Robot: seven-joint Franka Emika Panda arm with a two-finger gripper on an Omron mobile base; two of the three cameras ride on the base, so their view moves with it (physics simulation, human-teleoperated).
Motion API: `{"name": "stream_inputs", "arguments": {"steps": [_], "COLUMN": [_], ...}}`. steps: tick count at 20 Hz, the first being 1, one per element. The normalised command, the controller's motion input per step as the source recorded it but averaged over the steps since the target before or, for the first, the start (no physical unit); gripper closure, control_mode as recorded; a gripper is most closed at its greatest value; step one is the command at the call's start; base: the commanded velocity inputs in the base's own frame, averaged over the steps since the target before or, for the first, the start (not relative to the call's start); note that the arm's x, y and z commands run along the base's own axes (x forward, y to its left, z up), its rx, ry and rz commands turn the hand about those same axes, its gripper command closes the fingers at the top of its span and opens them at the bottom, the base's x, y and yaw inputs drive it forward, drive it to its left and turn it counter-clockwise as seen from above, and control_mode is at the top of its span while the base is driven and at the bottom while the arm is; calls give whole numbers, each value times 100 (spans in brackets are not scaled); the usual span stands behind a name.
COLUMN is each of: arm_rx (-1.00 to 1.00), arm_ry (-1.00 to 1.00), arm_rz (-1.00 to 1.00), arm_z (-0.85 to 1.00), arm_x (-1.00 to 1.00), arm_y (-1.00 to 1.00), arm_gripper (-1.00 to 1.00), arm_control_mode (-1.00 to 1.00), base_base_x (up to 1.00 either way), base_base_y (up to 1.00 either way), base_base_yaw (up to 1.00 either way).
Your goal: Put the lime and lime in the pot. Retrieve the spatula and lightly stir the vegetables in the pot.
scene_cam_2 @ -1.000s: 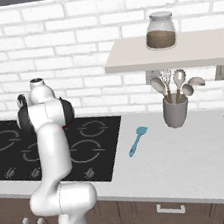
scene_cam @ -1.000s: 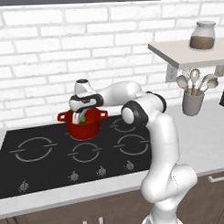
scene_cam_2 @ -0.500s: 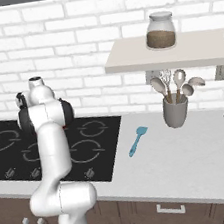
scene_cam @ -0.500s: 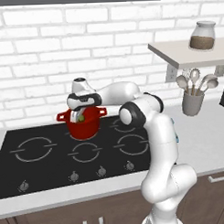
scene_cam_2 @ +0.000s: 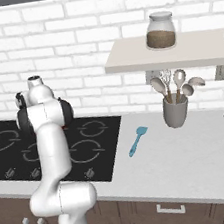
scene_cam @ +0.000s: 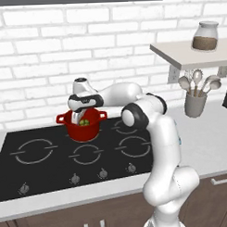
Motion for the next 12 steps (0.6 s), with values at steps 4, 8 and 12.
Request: {"name": "stream_inputs", "arguments": {"steps": [4,8,12], "arm_rx": [0,0,1], "arm_ry": [-9,-9,-10], "arm_rz": [0,0,-6], "arm_z": [41,72,43], "arm_x": [-8,-19,-29], "arm_y": [-5,0,-15], "arm_gripper": [-100,-100,-100], "arm_control_mode": [-100,-100,-100], "base_base_x": [0,0,0], "base_base_y": [0,0,0], "base_base_yaw": [0,0,0]}}
